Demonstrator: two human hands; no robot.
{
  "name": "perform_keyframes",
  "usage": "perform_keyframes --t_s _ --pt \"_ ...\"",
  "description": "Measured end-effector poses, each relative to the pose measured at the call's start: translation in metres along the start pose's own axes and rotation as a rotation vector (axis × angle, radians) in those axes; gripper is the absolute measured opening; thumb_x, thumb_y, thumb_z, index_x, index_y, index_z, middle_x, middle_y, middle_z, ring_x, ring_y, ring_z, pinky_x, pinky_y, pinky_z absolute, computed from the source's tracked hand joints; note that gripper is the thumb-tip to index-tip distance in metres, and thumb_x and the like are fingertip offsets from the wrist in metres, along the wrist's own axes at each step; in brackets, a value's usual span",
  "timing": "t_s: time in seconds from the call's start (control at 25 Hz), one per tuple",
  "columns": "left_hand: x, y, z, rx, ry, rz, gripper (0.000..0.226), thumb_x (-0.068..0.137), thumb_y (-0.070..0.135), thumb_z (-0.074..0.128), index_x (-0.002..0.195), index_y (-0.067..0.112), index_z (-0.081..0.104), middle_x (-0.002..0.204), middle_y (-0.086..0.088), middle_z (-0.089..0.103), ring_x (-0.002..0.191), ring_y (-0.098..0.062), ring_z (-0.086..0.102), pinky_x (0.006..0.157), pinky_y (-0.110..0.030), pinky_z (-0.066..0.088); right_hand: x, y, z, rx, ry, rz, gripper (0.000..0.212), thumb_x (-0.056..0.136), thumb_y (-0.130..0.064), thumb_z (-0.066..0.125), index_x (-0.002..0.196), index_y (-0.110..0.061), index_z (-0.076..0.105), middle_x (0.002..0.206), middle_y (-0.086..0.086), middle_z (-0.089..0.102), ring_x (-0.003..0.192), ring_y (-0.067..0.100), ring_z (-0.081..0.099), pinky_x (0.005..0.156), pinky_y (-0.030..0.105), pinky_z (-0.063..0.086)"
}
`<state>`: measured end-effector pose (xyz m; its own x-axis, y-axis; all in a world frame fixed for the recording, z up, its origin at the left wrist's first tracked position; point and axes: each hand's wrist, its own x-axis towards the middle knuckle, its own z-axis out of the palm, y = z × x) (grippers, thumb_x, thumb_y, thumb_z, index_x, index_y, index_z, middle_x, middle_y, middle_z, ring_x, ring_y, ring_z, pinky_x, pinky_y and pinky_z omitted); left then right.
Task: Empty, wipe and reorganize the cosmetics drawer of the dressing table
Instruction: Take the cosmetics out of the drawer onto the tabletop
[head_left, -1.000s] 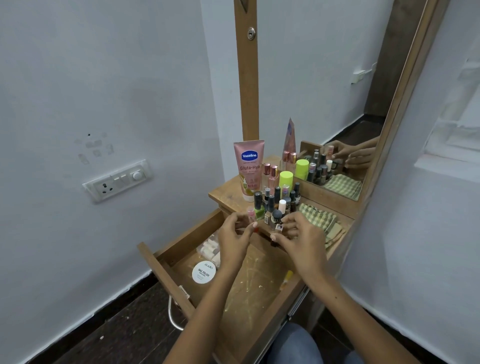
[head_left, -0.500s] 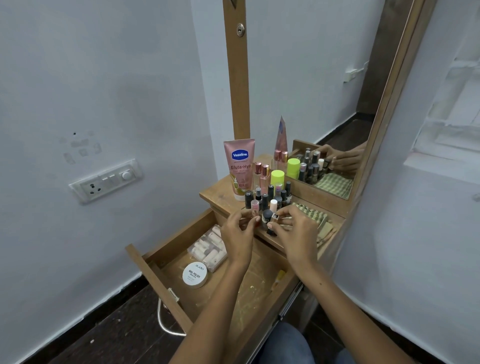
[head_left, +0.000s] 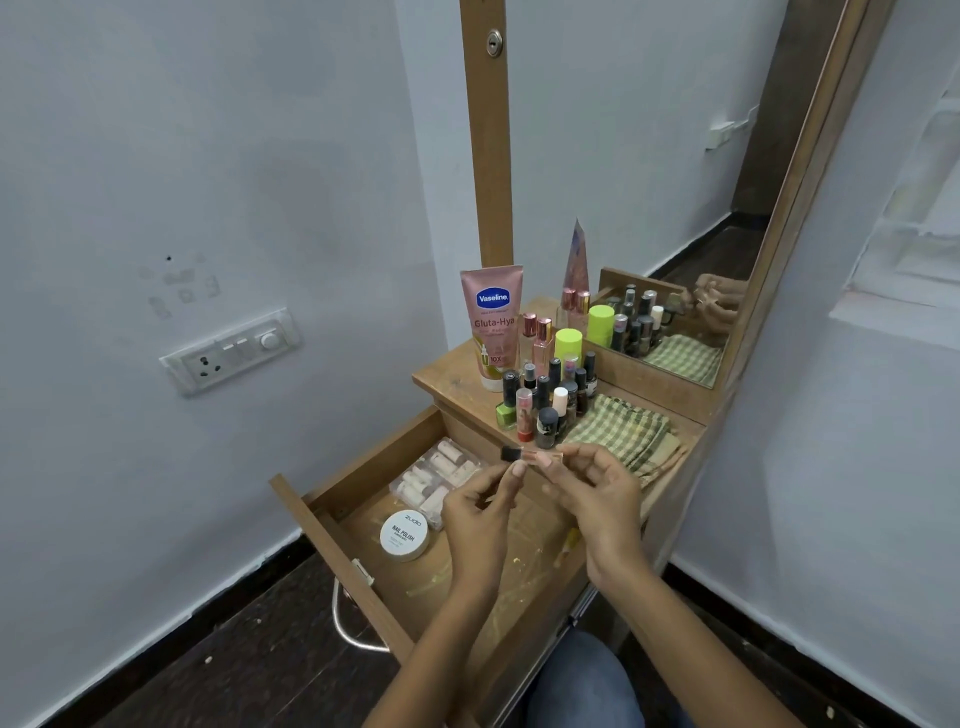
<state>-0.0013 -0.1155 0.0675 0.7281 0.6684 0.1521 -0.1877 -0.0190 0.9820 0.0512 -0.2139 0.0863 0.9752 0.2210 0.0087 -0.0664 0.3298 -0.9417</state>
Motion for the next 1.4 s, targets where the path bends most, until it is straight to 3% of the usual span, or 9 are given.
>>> perform_keyframes --t_s 0.16,0.28,0.4,0.56,0.68,0.88,1.04,1.24,1.4 --pt "0.003 0.010 -0.005 -0.079 -0.009 -0.018 0.013 0.081 0.019 0.070 0.093 0.016 0.074 0.088 -0.001 0.075 0.088 -0.014 0.069 0.076 -0.028 0.056 -0.009 0.007 0.001 -0.159 -0.140 -0.066 0.018 0.080 -0.012 0.075 0.097 -0.012 0.072 0.090 0.001 0.076 0.088 0.012 0.072 0.070 0.023 0.057" --pt "0.011 0.013 -0.011 0.003 -0.070 0.030 0.011 0.081 0.017 0.071 0.091 0.021 0.075 0.089 -0.001 0.074 0.087 -0.014 0.069 0.077 -0.028 0.057 -0.003 -0.005 -0.006 -0.432 -0.239 -0.237 0.027 0.078 -0.010 0.076 0.104 -0.016 0.072 0.092 -0.008 0.074 0.089 0.001 0.069 0.076 0.017 0.055" --pt "0.016 0.011 -0.010 0.069 -0.125 0.091 0.011 0.083 0.017 0.070 0.090 0.021 0.076 0.089 -0.003 0.073 0.085 -0.014 0.069 0.072 -0.026 0.055 0.010 -0.019 -0.009 -0.595 -0.266 -0.323 0.036 0.077 -0.012 0.077 0.111 -0.017 0.067 0.091 -0.011 0.070 0.083 -0.003 0.068 0.071 0.013 0.054" --pt "0.017 0.008 -0.001 0.085 -0.148 0.091 0.022 0.087 0.018 0.066 0.107 0.022 0.072 0.104 0.005 0.073 0.102 -0.007 0.066 0.085 -0.028 0.055 0.032 -0.022 -0.010 -0.777 -0.174 -0.354 0.021 0.077 -0.021 0.078 0.096 -0.015 0.070 0.079 -0.007 0.070 0.070 0.000 0.067 0.061 0.017 0.056" --pt "0.017 0.010 0.008 0.092 -0.159 0.109 0.020 0.090 0.018 0.062 0.104 0.028 0.071 0.104 0.007 0.073 0.104 -0.005 0.065 0.089 -0.028 0.053 0.039 -0.012 -0.006 -0.901 -0.164 -0.416 0.014 0.076 -0.026 0.076 0.082 -0.016 0.069 0.072 -0.004 0.066 0.066 0.006 0.065 0.056 0.018 0.050" --pt "0.011 0.010 0.010 0.124 -0.178 0.114 0.024 0.094 0.025 0.056 0.113 0.019 0.070 0.111 0.010 0.070 0.108 0.002 0.061 0.088 -0.017 0.050 0.040 -0.010 -0.006 -0.889 -0.078 -0.437 0.015 0.079 -0.023 0.076 0.091 -0.016 0.071 0.072 -0.007 0.068 0.066 0.000 0.063 0.058 0.017 0.052" --pt "0.007 -0.002 0.005 0.262 -0.064 0.102 0.019 0.094 0.027 0.055 0.108 0.031 0.067 0.104 0.020 0.067 0.101 0.008 0.059 0.077 -0.008 0.047 0.043 -0.012 0.001 -1.102 0.055 -0.453 0.032 0.075 -0.030 0.081 0.099 -0.016 0.065 0.079 -0.006 0.071 0.070 0.008 0.068 0.062 0.028 0.057" --pt "0.009 -0.012 -0.003 0.384 -0.098 0.070 0.021 0.092 0.027 0.059 0.111 0.024 0.068 0.107 0.016 0.066 0.103 0.002 0.058 0.082 -0.017 0.046 0.045 -0.013 0.009 -1.271 0.121 -0.432 0.039 0.076 -0.032 0.079 0.102 -0.017 0.054 0.079 -0.006 0.069 0.067 0.012 0.065 0.052 0.021 0.038" --pt "0.012 -0.017 -0.006 0.440 -0.115 0.067 0.022 0.090 0.026 0.061 0.111 0.023 0.067 0.109 0.016 0.065 0.104 0.000 0.057 0.087 -0.025 0.048 0.049 -0.014 0.010 -1.320 0.149 -0.441 0.040 0.078 -0.032 0.078 0.103 -0.016 0.051 0.080 -0.003 0.069 0.068 0.013 0.065 0.052 0.021 0.037"
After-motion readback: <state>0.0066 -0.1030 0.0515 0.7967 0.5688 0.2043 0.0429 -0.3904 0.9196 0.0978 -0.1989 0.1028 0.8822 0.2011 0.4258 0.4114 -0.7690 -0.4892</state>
